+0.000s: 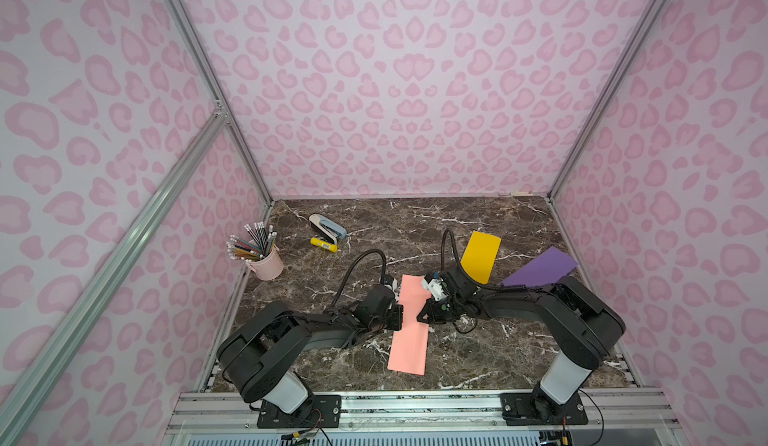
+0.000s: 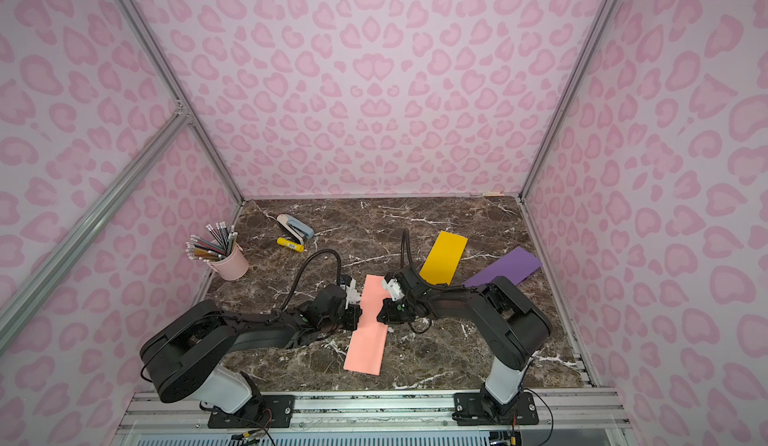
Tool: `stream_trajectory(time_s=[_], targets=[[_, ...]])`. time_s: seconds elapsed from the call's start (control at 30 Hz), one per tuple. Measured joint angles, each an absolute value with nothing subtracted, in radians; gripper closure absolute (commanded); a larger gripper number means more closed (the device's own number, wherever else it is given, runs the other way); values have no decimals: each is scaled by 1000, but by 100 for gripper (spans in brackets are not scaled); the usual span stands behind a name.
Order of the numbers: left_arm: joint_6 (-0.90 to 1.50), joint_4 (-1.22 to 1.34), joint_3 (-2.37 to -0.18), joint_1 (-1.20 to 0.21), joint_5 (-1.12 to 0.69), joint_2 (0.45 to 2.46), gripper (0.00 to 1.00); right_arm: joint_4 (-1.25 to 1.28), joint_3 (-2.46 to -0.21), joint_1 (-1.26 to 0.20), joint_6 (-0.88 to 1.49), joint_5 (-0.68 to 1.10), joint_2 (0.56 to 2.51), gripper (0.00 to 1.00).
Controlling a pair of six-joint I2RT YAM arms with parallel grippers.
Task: Fold the rectangular paper in half along the long edge
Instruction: Fold the paper at the center of the board.
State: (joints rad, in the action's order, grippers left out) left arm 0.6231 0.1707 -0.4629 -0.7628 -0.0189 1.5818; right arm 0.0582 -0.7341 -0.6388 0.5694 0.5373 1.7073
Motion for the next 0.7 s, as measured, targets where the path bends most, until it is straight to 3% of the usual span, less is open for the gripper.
stream_trajectory(time_s=[0.4,0.7], targets=[[623,179,-452,-763,-19,1581,96,76,-583,-519,541,558,1575,92],[629,171,-460,-763,-19,1583,96,15,-701,-608,554,544,1538,93]])
